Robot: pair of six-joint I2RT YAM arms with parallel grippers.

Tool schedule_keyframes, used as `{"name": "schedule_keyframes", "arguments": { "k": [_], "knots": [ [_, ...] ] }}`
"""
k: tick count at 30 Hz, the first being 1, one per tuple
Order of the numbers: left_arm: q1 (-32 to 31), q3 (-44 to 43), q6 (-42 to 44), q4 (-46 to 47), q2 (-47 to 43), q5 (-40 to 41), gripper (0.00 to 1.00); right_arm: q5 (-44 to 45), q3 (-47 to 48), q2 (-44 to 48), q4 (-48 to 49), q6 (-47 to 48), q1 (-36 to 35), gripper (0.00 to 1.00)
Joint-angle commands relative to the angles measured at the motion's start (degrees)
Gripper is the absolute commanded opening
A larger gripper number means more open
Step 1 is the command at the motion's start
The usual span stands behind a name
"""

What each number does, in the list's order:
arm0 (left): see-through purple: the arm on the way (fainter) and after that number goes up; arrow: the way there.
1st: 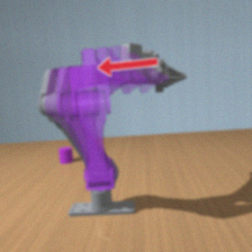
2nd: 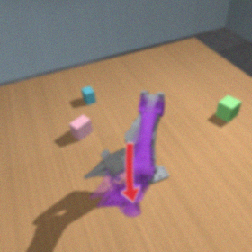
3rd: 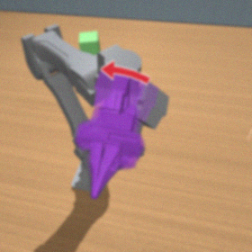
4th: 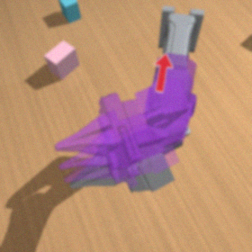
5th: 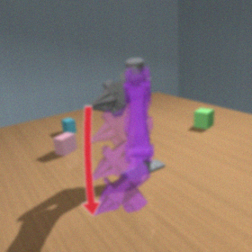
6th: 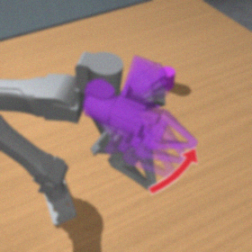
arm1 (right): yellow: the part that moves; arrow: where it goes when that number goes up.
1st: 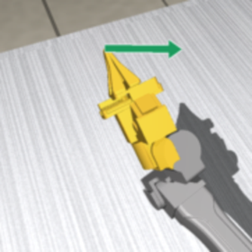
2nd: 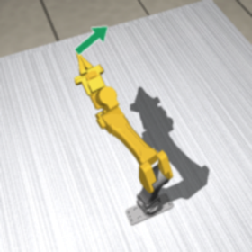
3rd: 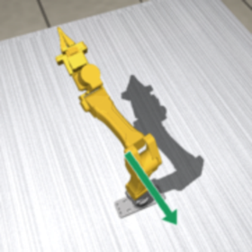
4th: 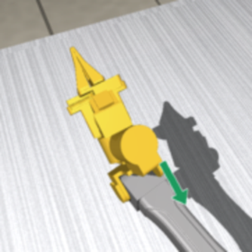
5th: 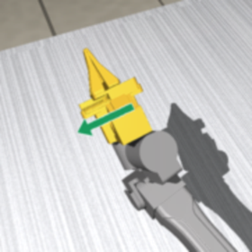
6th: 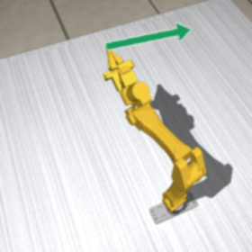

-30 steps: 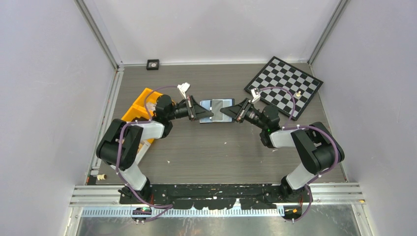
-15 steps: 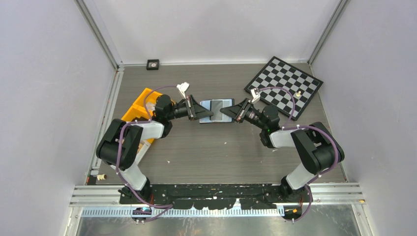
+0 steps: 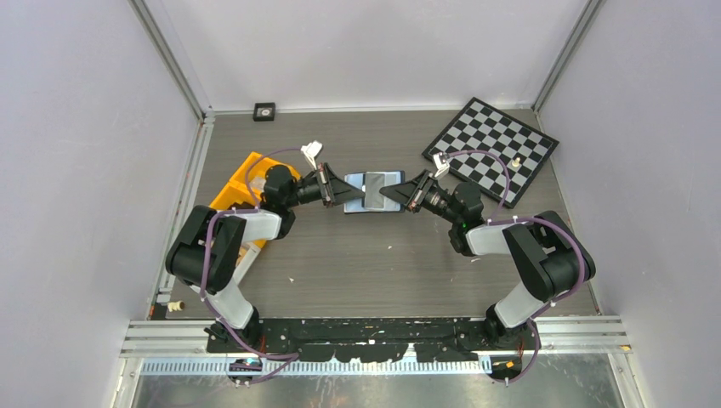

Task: Take the credit cards out of the card holder
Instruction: Remove the credit card from the card holder.

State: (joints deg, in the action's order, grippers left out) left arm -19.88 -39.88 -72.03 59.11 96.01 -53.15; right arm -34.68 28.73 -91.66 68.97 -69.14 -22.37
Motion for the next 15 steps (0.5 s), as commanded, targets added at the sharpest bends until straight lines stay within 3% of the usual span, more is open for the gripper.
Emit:
{"name": "schedule_keyframes", "arguments": {
  "k": [1,9,15],
  "knots": [
    [0.5,0.0,-0.9,5.2,-0.6,-0.6,0.00,0.1,1.8,0.8,3.3,0.5,-0.2,0.00],
    [0.7,0.0,-0.4,3.7,-1.1,-0.3,0.00,0.5,1.6,1.2,2.9,1.0,-0.2,0.01],
    [4.2,2.6,1.3,-0.3,-3.7,2.4,0.00,2.8,0.4,3.6,-0.1,2.8,0.3,0.00]
  ]
}}
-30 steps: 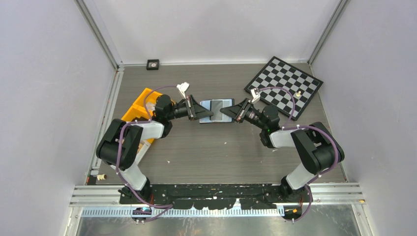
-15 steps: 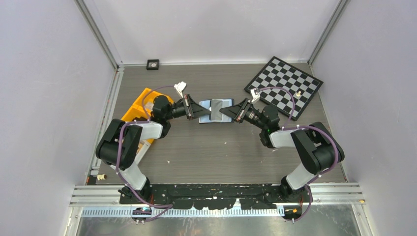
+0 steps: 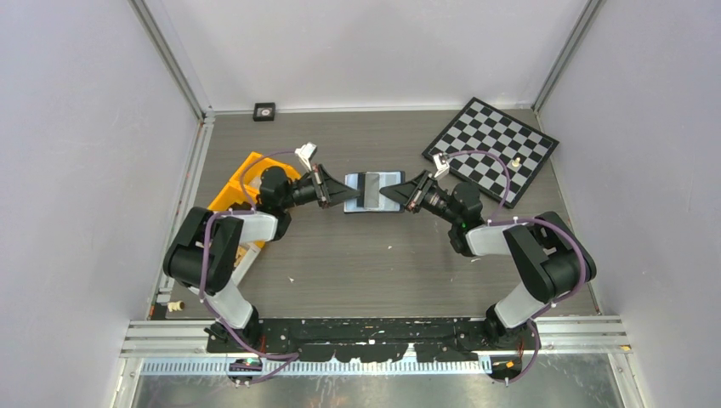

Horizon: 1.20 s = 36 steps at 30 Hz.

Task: Take the credit cards out of the card holder
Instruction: Remove the credit card from the card holder.

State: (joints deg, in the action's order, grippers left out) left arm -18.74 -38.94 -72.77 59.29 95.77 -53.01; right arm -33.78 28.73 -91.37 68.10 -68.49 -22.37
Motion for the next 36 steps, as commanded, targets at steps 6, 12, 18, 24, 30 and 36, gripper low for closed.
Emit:
{"name": "schedule_keyframes", "arguments": {
  "k": [6,12,18,24,30,36],
  "knots": [
    [3.9,1.9,4.7,-5.6,-5.1,3.7,0.00,2.9,-0.5,4.3,0.4,2.2,1.1,0.01],
    [2.8,1.1,6.6,-7.7,-5.7,3.5,0.00,0.1,1.0,2.1,2.3,0.5,1.0,0.00],
    [0.5,-0.5,5.9,-5.5,-3.6,1.8,0.06,-1.6,1.8,-1.6,8.3,-3.5,0.9,0.00],
    [0.1,-0.4,5.8,-4.8,-3.8,1.4,0.20,-1.6,1.8,-1.4,7.4,-3.2,0.9,0.01],
    [0.0,-0.8,5.5,-4.7,-3.0,1.3,0.12,-1.5,1.7,-1.2,7.6,-3.3,0.8,0.01],
    [2.3,1.3,6.1,-6.3,-5.0,3.9,0.00,1.2,1.0,1.5,1.8,-0.1,0.9,0.00]
  ]
}}
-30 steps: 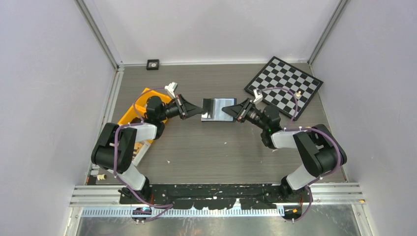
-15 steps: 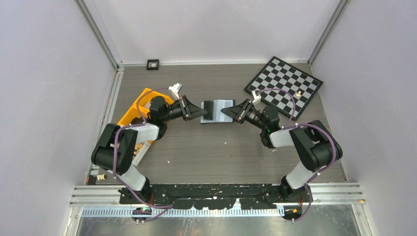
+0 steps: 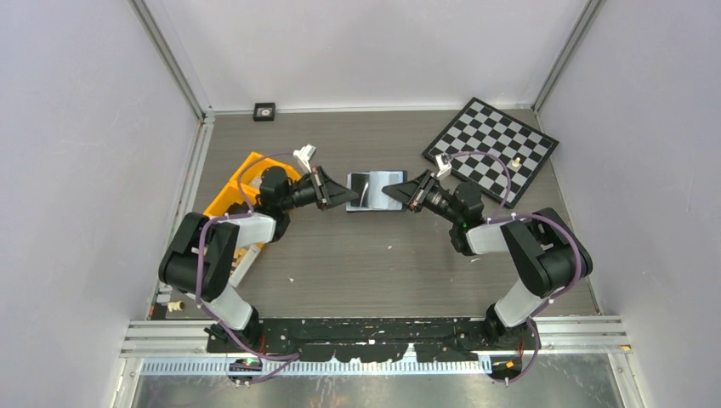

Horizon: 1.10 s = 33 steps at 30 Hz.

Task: Take the credit cards out of the card holder
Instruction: Remove the credit card from the card holder, then place the credit card in the storage box.

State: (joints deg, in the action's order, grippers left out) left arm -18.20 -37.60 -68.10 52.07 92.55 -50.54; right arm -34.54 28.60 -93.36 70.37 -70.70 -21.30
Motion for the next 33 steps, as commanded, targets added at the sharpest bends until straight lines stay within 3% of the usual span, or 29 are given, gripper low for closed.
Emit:
{"name": "schedule_keyframes", "arguments": {
  "k": [1,6,9,19,25,29,33],
  "knots": [
    [2.7,0.7,2.0,-0.4,-3.1,2.5,0.00,3.0,1.1,4.4,-3.7,3.5,-0.1,0.00],
    [8.2,3.7,8.4,-18.3,-11.5,12.4,0.00,10.5,1.9,10.6,-23.6,11.6,0.0,0.01],
    [10.6,4.3,12.1,-30.2,-17.7,20.6,0.00,13.6,2.2,13.3,-29.5,14.5,0.0,0.00],
    [13.6,3.9,17.8,-53.2,-32.9,49.1,0.00,11.5,1.7,12.9,-25.9,13.6,0.1,0.01],
    [13.7,5.9,12.3,-61.7,-40.4,68.6,0.00,11.4,1.4,13.4,-25.1,13.7,0.0,0.00],
    [13.8,6.9,7.7,-63.7,-40.7,73.2,0.00,11.2,1.3,13.6,-25.0,14.0,0.1,0.00],
    [13.8,2.8,2.9,-72.1,-36.9,76.9,0.00,10.8,1.4,13.0,-24.6,13.9,0.1,0.01]
  ]
}}
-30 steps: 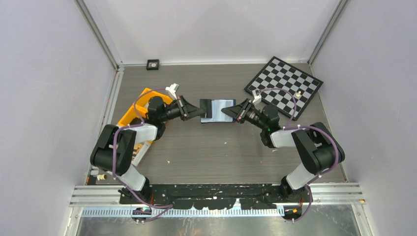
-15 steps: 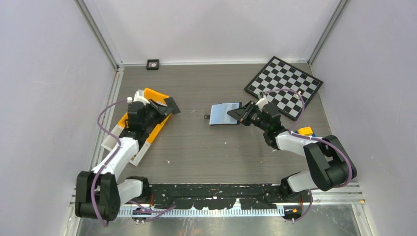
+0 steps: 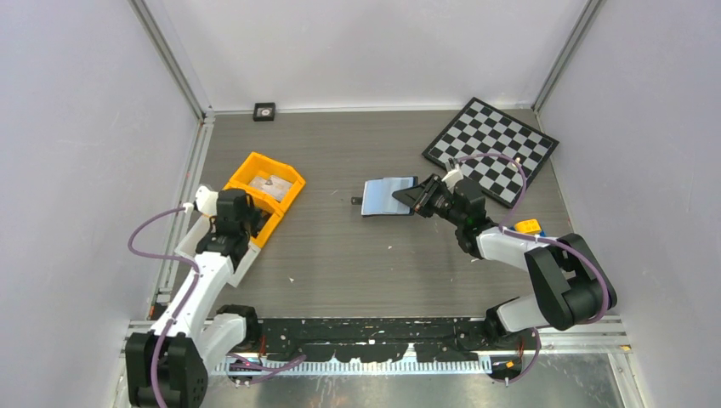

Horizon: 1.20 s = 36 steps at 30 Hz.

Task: Take the credit cards out of the card holder
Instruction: Place the credit card in the storage box.

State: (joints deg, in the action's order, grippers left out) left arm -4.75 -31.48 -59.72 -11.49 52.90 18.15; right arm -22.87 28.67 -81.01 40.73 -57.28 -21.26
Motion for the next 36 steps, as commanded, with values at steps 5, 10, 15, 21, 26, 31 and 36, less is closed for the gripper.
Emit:
{"name": "schedule_keyframes", "arguments": {
  "k": [5,10,15,21,26,31,36],
  "knots": [
    [0.3,-5.7,-3.8,-8.4,7.0,6.2,0.00,-1.0,1.3,0.2,5.6,0.5,0.0,0.01],
    [0.3,-3.6,-0.7,-4.0,4.6,6.3,0.00,-1.2,1.4,-0.7,6.0,0.5,0.1,0.00],
    [0.4,-1.4,-1.6,-1.4,1.5,8.5,0.06,-1.5,1.5,-1.4,6.5,0.4,0.0,0.00],
    [0.3,-2.5,-2.4,-2.0,3.2,7.8,0.12,-1.7,1.7,-2.9,7.2,0.3,0.0,0.01],
    [0.4,-2.8,-4.1,-3.3,4.0,8.2,0.59,-2.0,1.8,-3.8,7.9,0.4,0.0,0.01],
    [0.4,-4.2,-0.8,-3.8,3.9,4.0,0.79,-2.3,1.7,-4.0,8.6,0.1,0.0,0.00],
    [0.4,-3.5,9.4,3.3,0.9,-9.9,0.81,-2.8,2.5,-4.9,8.2,-0.3,0.0,0.01]
  ]
}}
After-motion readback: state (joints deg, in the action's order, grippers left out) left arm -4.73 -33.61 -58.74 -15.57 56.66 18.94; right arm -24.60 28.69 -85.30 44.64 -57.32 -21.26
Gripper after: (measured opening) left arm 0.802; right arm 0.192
